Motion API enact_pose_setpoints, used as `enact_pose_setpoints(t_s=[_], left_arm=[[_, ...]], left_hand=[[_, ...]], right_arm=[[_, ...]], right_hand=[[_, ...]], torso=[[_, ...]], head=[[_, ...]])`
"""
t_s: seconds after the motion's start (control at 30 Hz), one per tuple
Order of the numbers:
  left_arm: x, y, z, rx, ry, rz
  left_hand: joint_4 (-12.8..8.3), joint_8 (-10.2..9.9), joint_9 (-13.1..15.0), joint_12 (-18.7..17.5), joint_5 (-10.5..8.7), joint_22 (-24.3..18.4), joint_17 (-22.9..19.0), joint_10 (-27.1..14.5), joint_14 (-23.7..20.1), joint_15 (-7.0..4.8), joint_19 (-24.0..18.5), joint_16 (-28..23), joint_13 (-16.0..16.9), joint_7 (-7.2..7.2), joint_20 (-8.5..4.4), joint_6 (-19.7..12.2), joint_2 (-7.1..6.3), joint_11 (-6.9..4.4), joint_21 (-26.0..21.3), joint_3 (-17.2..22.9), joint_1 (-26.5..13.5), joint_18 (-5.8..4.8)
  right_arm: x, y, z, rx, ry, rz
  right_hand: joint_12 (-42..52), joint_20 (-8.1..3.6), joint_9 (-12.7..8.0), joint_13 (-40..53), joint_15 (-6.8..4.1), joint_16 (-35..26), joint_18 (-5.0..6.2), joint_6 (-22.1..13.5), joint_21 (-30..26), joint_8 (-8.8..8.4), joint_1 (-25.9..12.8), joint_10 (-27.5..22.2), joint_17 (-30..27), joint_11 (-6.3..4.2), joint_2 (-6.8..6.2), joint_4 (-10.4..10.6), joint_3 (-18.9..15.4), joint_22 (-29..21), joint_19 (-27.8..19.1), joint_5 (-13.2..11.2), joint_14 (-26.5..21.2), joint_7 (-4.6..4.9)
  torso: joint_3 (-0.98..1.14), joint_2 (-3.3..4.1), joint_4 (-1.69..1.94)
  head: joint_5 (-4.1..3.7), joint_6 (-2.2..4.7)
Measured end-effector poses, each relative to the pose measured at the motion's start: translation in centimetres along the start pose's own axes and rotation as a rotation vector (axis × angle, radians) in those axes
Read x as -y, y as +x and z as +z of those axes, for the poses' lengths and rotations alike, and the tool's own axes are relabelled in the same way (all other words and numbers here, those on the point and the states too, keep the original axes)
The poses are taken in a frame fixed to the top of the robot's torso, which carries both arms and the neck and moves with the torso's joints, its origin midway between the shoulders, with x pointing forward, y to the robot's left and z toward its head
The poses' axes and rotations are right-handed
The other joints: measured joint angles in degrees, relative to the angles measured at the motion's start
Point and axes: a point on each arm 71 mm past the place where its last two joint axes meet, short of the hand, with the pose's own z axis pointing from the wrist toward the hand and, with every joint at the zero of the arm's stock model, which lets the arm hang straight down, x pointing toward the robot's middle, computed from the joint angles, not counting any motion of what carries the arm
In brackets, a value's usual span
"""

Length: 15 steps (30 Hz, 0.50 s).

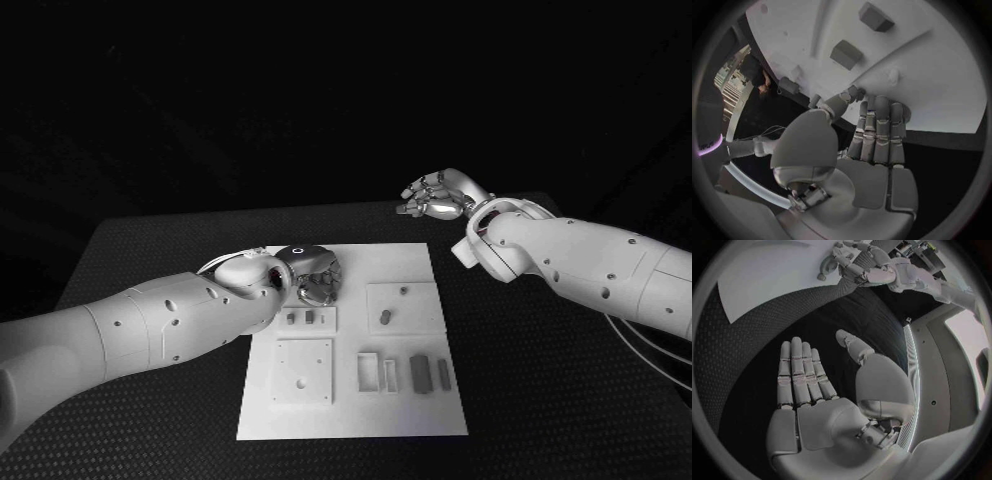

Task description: Assemble the parts on the task board

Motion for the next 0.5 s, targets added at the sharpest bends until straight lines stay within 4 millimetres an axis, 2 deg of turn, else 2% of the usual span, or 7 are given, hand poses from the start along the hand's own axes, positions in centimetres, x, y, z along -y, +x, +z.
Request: enact_pose_setpoints(t_s=[0.07,0.5], left_arm=[[-0.02,0.0,0.01,0.0,-0.001,-0.001],[0.24,0.1,0.26,-0.015,0.004,-0.003]], left_hand=[[0.0,0.0,-0.03,-0.2,0.0,0.09,0.14,0.29,0.2,-0.19,0.18,0.42,-0.13,0.0,0.18,0.0,0.53,-0.28,0.0,0.0,-0.07,0.01],[0.15,0.34,-0.2,-0.19,0.0,0.55,0.68,2.24,0.53,-0.51,0.59,1.97,0.32,-0.33,0.19,1.16,0.84,-0.82,0.67,-0.15,-0.36,0.02]], right_arm=[[-0.02,0.02,0.0,-0.001,-0.001,0.0],[-0.05,0.05,-0.01,-0.002,-0.001,0.001]], right_hand=[[0.0,0.0,0.0,-0.05,0.0,0.0,0.0,0.0,0.0,0.0,0.0,0.0,0.0,0.0,0.0,0.11,-0.11,0.0,0.0,0.0,0.0,0.0],[0.01,0.0,-0.05,-0.2,0.0,-0.22,0.0,0.0,-0.2,0.0,0.0,0.2,-0.05,0.2,0.0,0.01,-0.31,-0.06,0.0,0.0,0.0,0.0]], torso=[[0.0,0.0,-0.01],[0.02,-0.02,0.01]], head=[[-0.02,-0.02],[-0.2,-0.13]])
